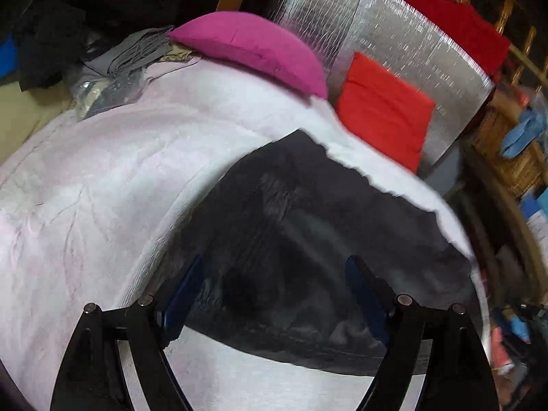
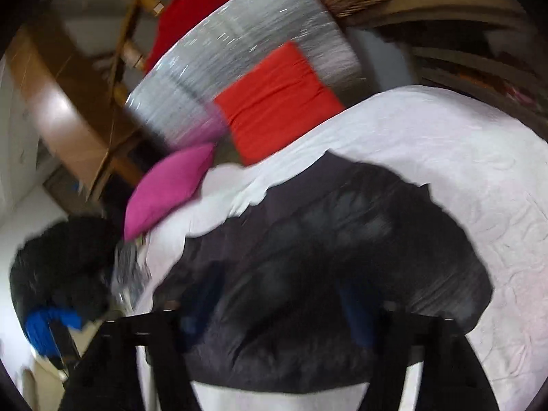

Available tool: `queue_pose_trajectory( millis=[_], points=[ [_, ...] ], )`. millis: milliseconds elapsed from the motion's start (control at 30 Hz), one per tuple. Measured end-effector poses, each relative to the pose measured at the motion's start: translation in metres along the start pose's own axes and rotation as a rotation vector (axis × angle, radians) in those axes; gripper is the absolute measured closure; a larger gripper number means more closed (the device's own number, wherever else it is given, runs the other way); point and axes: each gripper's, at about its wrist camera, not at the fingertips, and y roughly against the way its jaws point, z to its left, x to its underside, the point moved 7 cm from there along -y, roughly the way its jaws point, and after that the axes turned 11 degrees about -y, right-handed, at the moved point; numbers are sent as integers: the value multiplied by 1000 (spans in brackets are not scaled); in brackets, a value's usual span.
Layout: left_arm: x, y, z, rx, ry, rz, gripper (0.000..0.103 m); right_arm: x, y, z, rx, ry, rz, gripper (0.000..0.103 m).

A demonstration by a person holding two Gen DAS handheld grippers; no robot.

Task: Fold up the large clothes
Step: 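Lower the folded hem onto the jacket with both grippers and release, then grasp the folded black jacket bundle with both grippers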

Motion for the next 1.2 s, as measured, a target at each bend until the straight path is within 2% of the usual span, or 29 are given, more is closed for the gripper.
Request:
queue_pose_trajectory(
  millis=[100,200,300,433,500,600,633,700,733,767,867,967,1033,1133,1200],
  points=[
    [16,-23,-1,-27,-1,101,18,27,-20,17,13,84,65,44],
    [14,-30,-5,-102,-52,92,17,44,-44,28,9,120,104,44],
    [9,-35,-7,-109,-74,83,15,53,-77,22,67,129,161,45],
    [4,-42,-4,-120,-109,91,15,50,-110,4,132,86,186,45],
    [4,-37,-2,-104,-105,86,15,44,-107,4,112,41,202,45],
    [-5,-21,6,-73,-84,41,15,30,-89,12,27,-11,222,43],
    [-10,-15,12,-78,-66,11,15,23,-78,12,14,-5,207,43],
    [-17,-3,27,-102,-42,-31,15,0,-49,1,14,-9,119,35],
    [-19,-1,36,-116,-35,-34,15,-7,-38,-4,21,-22,82,25],
    [-18,0,41,-120,-34,-23,15,-20,-22,-21,34,-64,26,21],
    [-14,-5,59,-82,-12,27,15,-37,1,-63,105,-129,-18,21],
    [-15,-10,78,-98,-18,54,15,-54,25,-105,261,-116,-107,21],
    [-12,-19,83,-75,-3,86,15,-62,22,-123,256,-138,-93,21],
    [-10,-36,75,59,59,130,15,-65,5,-149,153,-233,15,21],
    [-11,-43,65,88,48,141,15,-64,-7,-154,138,-234,53,21]
  ],
)
